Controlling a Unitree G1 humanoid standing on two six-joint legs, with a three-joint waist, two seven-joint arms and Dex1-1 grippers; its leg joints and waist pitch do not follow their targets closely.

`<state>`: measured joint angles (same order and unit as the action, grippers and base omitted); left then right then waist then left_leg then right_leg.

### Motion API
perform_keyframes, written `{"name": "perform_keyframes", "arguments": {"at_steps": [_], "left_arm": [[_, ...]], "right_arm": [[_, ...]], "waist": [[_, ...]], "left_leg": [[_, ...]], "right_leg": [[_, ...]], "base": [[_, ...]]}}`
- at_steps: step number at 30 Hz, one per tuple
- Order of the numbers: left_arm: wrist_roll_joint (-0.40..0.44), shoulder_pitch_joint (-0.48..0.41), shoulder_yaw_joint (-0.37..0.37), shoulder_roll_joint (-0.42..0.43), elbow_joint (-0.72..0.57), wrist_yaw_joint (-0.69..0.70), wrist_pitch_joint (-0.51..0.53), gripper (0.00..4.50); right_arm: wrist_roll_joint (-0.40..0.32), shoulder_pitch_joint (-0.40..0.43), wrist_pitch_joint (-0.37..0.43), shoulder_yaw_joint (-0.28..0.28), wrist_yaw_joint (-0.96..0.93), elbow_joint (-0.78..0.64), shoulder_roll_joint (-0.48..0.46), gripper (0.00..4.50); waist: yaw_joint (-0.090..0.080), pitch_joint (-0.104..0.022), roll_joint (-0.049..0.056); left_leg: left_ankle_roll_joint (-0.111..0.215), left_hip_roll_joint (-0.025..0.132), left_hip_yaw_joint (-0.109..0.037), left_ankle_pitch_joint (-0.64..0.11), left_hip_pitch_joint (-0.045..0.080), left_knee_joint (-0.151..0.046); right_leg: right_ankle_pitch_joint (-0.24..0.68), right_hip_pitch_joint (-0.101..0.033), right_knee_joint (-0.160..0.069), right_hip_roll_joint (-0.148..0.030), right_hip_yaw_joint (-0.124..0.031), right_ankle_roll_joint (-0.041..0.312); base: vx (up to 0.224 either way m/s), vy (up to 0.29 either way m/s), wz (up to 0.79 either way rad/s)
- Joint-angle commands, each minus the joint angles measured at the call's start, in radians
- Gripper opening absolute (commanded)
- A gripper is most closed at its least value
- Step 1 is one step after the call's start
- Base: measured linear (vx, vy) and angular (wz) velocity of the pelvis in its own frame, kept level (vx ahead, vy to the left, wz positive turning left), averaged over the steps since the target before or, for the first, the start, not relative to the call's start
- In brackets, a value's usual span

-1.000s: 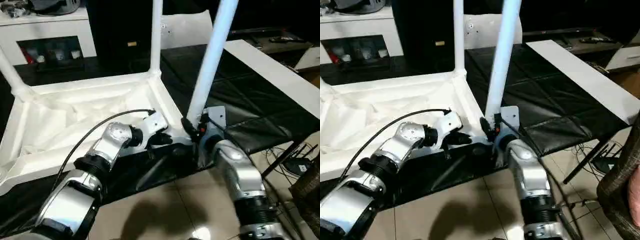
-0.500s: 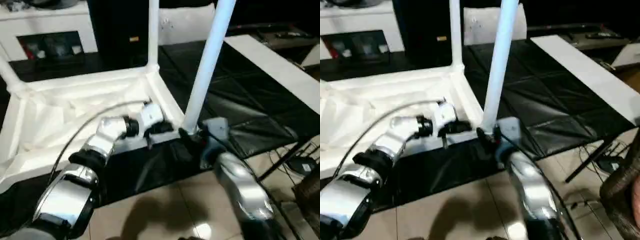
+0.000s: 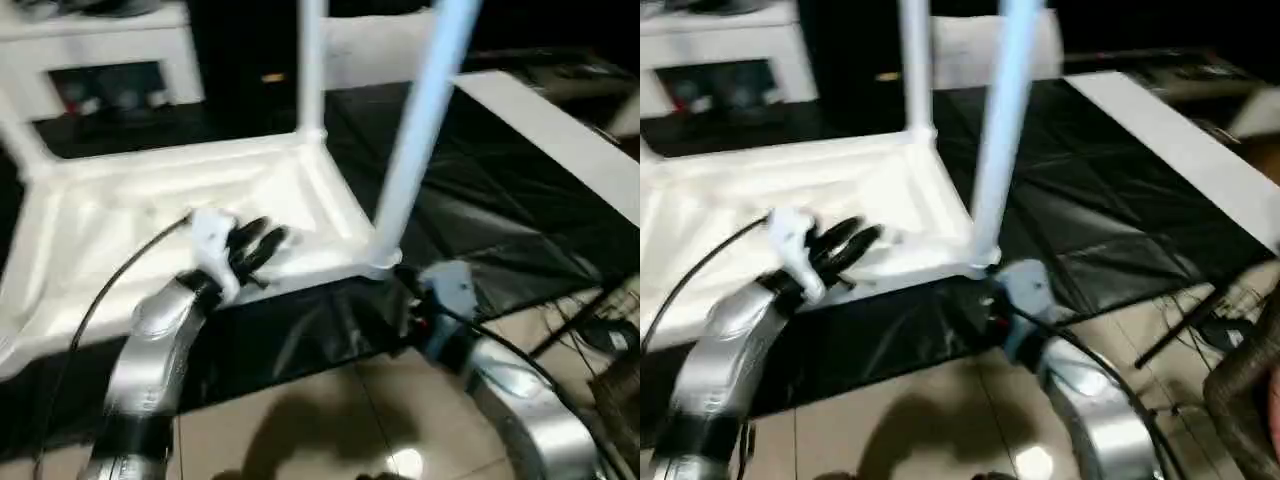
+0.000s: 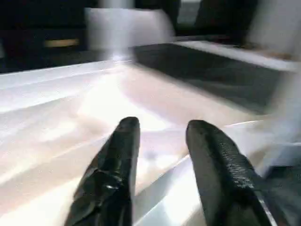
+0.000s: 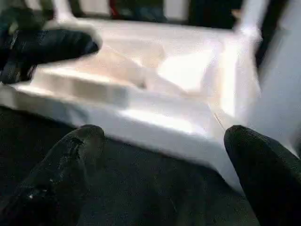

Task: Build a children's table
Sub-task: Rotate table base

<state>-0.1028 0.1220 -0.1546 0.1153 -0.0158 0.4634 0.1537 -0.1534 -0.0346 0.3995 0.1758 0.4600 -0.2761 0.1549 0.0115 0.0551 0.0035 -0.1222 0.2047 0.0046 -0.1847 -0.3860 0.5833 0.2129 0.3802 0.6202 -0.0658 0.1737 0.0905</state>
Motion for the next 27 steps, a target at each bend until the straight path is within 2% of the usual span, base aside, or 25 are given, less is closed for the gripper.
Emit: {"name": "perform_keyframes", "arguments": {"at_steps": [1,2,3,4,5,6,7,8,9,10,11,12,13,14,15,16,17,18,19,20,21,22,24,26,27], "left_arm": [[0.023,-0.032,-0.023,-0.04,-0.11,-0.098,0.057,2.1],[0.032,-0.064,-0.022,-0.047,-0.159,-0.144,0.073,2.24],[0.033,-0.071,-0.021,-0.049,-0.17,-0.156,0.08,2.24],[0.033,-0.072,-0.021,-0.049,-0.172,-0.159,0.082,2.42],[0.037,-0.088,-0.013,-0.05,-0.208,-0.197,0.111,2.49],[0.037,-0.088,-0.013,-0.05,-0.208,-0.197,0.111,2.54],[0.054,-0.093,-0.009,-0.055,-0.216,-0.223,0.127,2.61],[0.083,-0.105,-0.003,-0.062,-0.235,-0.261,0.145,2.72],[0.089,-0.107,-0.002,-0.063,-0.238,-0.267,0.143,2.72],[0.106,-0.118,-0.011,-0.078,-0.257,-0.296,0.157,2.72],[0.116,-0.126,-0.022,-0.086,-0.27,-0.313,0.162,2.83],[0.14,-0.144,-0.036,-0.097,-0.304,-0.339,0.184,2.89],[0.152,-0.151,-0.039,-0.099,-0.319,-0.347,0.193,2.89],[0.16,-0.158,-0.048,-0.102,-0.332,-0.36,0.19,2.95],[0.156,-0.169,-0.078,-0.113,-0.354,-0.393,0.184,3.05],[0.153,-0.173,-0.096,-0.117,-0.364,-0.416,0.19,3.05],[0.151,-0.176,-0.108,-0.119,-0.372,-0.435,0.198,3.05],[0.15,-0.181,-0.136,-0.118,-0.386,-0.478,0.218,3.05],[0.155,-0.184,-0.164,-0.113,-0.391,-0.507,0.222,3.05],[0.158,-0.181,-0.18,-0.106,-0.387,-0.517,0.221,3.05],[0.159,-0.179,-0.188,-0.101,-0.384,-0.521,0.221,3.05],[0.157,-0.175,-0.195,-0.095,-0.38,-0.518,0.228,3.05],[0.152,-0.162,-0.206,-0.08,-0.365,-0.509,0.234,3.05],[0.146,-0.101,-0.235,-0.023,-0.29,-0.495,0.243,3.05],[0.143,-0.081,-0.243,-0.004,-0.267,-0.492,0.242,3.05]], "right_arm": [[0.01,-0.024,-0.02,-0.002,0.004,0.026,0.012,4.5],[0.006,-0.039,-0.014,0.018,0.026,0.037,0.018,4.5],[0.008,-0.042,-0.016,0.023,0.03,0.042,0.018,4.5],[0.008,-0.043,-0.017,0.024,0.03,0.043,0.017,4.5],[-0.001,-0.049,-0.021,0.029,0.033,0.053,0.011,4.5],[-0.001,-0.049,-0.021,0.029,0.033,0.053,0.011,4.5],[0.006,-0.062,-0.032,0.032,0.028,0.071,0.005,4.5],[0.012,-0.083,-0.039,0.037,0.026,0.097,-0.001,4.5],[0.011,-0.087,-0.037,0.037,0.028,0.101,-0.002,4.5],[0.012,-0.097,-0.038,0.039,0.031,0.112,-0.005,4.5],[0.006,-0.102,-0.031,0.04,0.038,0.119,-0.006,4.5],[0.005,-0.104,-0.043,0.037,0.032,0.133,-0.013,4.5],[0.007,-0.104,-0.054,0.034,0.023,0.138,-0.017,4.5],[0.007,-0.105,-0.062,0.038,0.031,0.144,-0.013,4.5],[0.034,-0.111,-0.066,0.055,0.031,0.164,0.006,4.5],[0.035,-0.115,-0.064,0.059,0.037,0.173,0.01,4.5],[0.033,-0.118,-0.062,0.06,0.044,0.18,0.012,4.5],[0.023,-0.132,-0.074,0.049,0.043,0.199,0.001,4.5],[0.022,-0.147,-0.103,0.042,0.042,0.214,-0.009,4.5],[0.024,-0.154,-0.098,0.045,0.04,0.216,-0.011,4.5],[0.026,-0.158,-0.09,0.048,0.04,0.216,-0.011,4.5],[0.017,-0.16,-0.087,0.05,0.052,0.217,-0.015,4.5],[0.002,-0.163,-0.086,0.057,0.083,0.217,-0.015,4.5],[-0.021,-0.171,-0.103,0.084,0.135,0.216,0.001,4.5],[-0.022,-0.173,-0.109,0.089,0.144,0.216,0.005,4.5]], "waist": [[-0.016,-0.041,0.021],[-0.002,-0.032,-0.005],[0.029,-0.031,-0.039],[0.057,-0.033,-0.047],[0.084,-0.028,-0.085],[0.092,-0.019,-0.08],[0.107,-0.029,-0.082],[0.124,-0.044,-0.082],[0.132,-0.045,-0.064],[0.133,-0.042,-0.062],[0.133,-0.043,-0.046],[0.122,-0.041,-0.018],[0.114,-0.044,-0.01],[0.097,-0.053,0.007],[0.093,-0.047,-0.005],[0.094,-0.036,-0.024],[0.099,-0.025,-0.024],[0.098,-0.02,-0.041],[0.1,-0.019,-0.041],[0.095,-0.019,-0.044],[0.086,-0.023,-0.043],[0.082,-0.024,-0.043],[0.069,-0.029,-0.043],[0.068,-0.031,-0.048],[0.071,-0.034,-0.045]], "left_leg": [[0.297,0.107,-0.12,-0.347,0.036,-0.154],[0.289,0.047,-0.092,-0.34,-0.003,-0.144],[0.187,-0.069,-0.012,-0.289,-0.042,-0.033],[0.137,-0.097,0.052,-0.185,0.001,0.087],[0.108,-0.05,0.089,-0.103,-0.043,0.135],[0.117,-0.038,0.088,-0.118,-0.043,0.152],[0.119,-0.042,0.087,-0.124,-0.049,0.153],[0.138,-0.025,0.061,-0.168,-0.075,0.159],[0.131,-0.004,0.042,-0.158,-0.065,0.16],[0.125,0.005,0.043,-0.14,-0.053,0.144],[0.128,0.01,0.058,-0.062,-0.036,0.097],[0.154,0.034,0.08,-0.003,0.036,0.002],[0.185,0.086,0.057,0.006,0.06,-0.03],[0.186,0.191,0.022,-0.026,0.067,-0.067],[0.163,0.167,0.039,-0.137,0.068,-0.072],[0.101,0.115,0.075,-0.229,0.063,-0.064],[0.061,0.09,0.094,-0.295,0.056,-0.064],[0.026,0.057,0.11,-0.362,0.047,-0.063],[0.023,0.053,0.11,-0.374,0.052,-0.061],[0.025,0.052,0.11,-0.375,0.055,-0.061],[0.025,0.053,0.105,-0.366,0.054,-0.065],[0.026,0.054,0.103,-0.367,0.052,-0.068],[0.03,0.062,0.098,-0.354,0.05,-0.076],[0.044,0.056,0.103,-0.347,0.054,-0.073],[0.05,0.052,0.105,-0.324,0.054,-0.07]], "right_leg": [[0.199,-0.017,0.049,-0.005,-0.053,0.23],[0.204,-0.032,0.02,-0.021,-0.091,0.263],[0.333,-0.037,-0.099,-0.097,-0.12,0.264],[0.525,-0.018,-0.17,-0.162,-0.085,0.173],[0.779,-0.048,-0.185,-0.229,-0.111,-0.153],[0.792,-0.046,-0.18,-0.262,-0.118,-0.224],[0.742,-0.059,-0.164,-0.26,-0.137,-0.27],[0.533,-0.101,-0.135,-0.323,-0.17,-0.287],[0.337,-0.108,-0.142,-0.353,-0.157,-0.149],[0.258,-0.108,-0.148,-0.337,-0.128,-0.067],[0.134,-0.113,-0.14,-0.269,-0.062,0.061],[0.151,-0.076,-0.133,-0.143,-0.029,0.09],[0.12,-0.065,-0.088,-0.097,-0.021,0.057],[0.028,-0.047,-0.007,-0.076,-0.048,0.021],[0.0,-0.032,-0.005,-0.085,-0.082,0.013],[0.009,-0.035,-0.049,-0.111,-0.111,0.046],[0.071,-0.04,-0.071,-0.129,-0.125,0.069],[0.277,-0.06,-0.095,-0.141,-0.129,0.061],[0.463,-0.057,-0.123,-0.147,-0.129,0.009],[0.508,-0.053,-0.132,-0.147,-0.129,-0.01],[0.515,-0.056,-0.134,-0.136,-0.124,-0.032],[0.498,-0.056,-0.132,-0.131,-0.123,-0.038],[0.396,-0.057,-0.123,-0.123,-0.122,-0.029],[0.373,-0.05,-0.121,-0.121,-0.126,-0.021],[0.353,-0.05,-0.118,-0.121,-0.127,-0.017]], "base": [[0.037,-0.135,0.62],[0.01,-0.212,0.81],[-0.018,-0.23,0.79],[-0.018,-0.23,0.79],[-0.041,-0.192,0.55],[-0.026,-0.148,0.5],[-0.026,-0.148,0.5],[-0.009,-0.102,0.56],[-0.028,-0.058,0.6],[-0.028,-0.058,0.6],[-0.032,-0.016,0.56],[-0.019,0.04,0.4],[-0.019,0.04,0.4],[-0.019,0.068,0.2],[0.0,0.0,0.0],[0.0,0.0,0.0],[0.0,0.0,0.0],[0.0,0.0,0.0],[0.0,0.0,0.0],[-0.054,0.007,-0.1],[0.0,0.0,0.0],[0.0,0.0,0.0],[0.0,0.0,0.0],[0.0,0.0,0.0],[0.0,0.0,0.0]]}}
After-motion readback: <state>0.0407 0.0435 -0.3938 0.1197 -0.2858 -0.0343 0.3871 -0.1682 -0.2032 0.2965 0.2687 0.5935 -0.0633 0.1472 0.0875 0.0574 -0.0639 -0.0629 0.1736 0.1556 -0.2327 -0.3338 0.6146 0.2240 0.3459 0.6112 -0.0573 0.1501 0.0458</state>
